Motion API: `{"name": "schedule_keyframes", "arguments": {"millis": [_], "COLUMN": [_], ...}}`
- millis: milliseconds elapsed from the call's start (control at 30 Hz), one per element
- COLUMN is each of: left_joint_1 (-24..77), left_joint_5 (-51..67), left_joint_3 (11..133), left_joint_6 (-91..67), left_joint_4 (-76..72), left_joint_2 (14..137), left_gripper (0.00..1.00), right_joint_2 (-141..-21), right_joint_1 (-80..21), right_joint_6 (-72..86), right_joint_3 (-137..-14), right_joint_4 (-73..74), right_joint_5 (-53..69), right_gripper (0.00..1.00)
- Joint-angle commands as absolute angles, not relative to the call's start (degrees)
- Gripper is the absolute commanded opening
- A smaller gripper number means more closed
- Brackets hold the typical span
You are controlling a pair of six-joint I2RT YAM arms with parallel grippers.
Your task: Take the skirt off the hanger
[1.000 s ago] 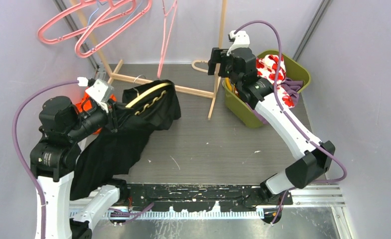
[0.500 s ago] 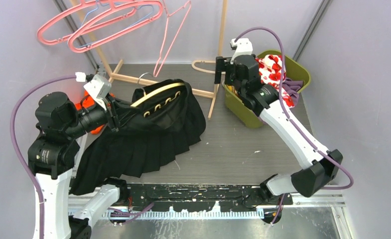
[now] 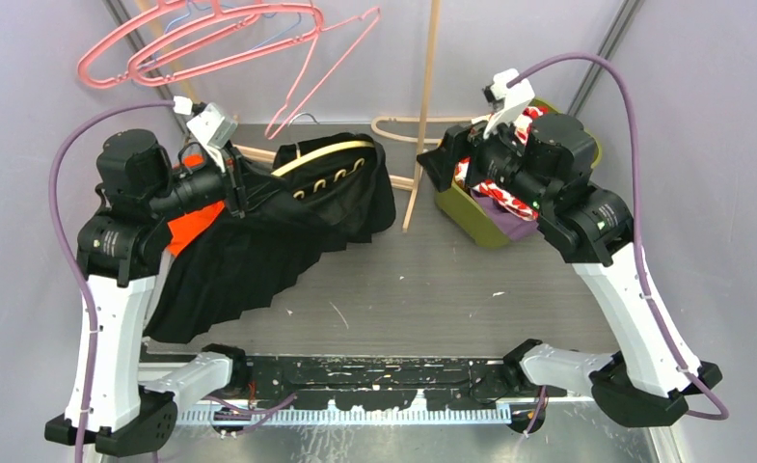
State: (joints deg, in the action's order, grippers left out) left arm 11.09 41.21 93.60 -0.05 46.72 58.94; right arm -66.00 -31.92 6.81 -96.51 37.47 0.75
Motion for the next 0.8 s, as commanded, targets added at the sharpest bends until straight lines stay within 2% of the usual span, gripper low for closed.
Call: {"name": "schedule_keyframes", "arguments": {"millis": [0, 367, 767], "left_joint_1": [12.31, 14.32, 17.23], "left_joint_5": [44.27, 45.04, 45.39], "left_joint_3": [96.14, 95.86, 92.4], "left_joint_6": [-1.36, -3.16, -3.6], "left_joint_4": [39.64, 37.75, 36.61], "left_joint_2": [58.3, 61.0, 61.97], "left_gripper": [0.0, 0.0, 0.0], "right_joint_2": [-67.85, -74.98, -79.11], "right_joint_1": [-32.3, -33.03, -34.9], "right_joint_6": [6.95, 13.36, 14.82], "right_joint_3": [-97.53, -98.71, -99.59], "right_joint_4": [46.64, 41.32, 36.42], "right_joint_5": [13.9, 13.52, 11.37], "right_gripper": [0.91, 0.82, 0.81]}}
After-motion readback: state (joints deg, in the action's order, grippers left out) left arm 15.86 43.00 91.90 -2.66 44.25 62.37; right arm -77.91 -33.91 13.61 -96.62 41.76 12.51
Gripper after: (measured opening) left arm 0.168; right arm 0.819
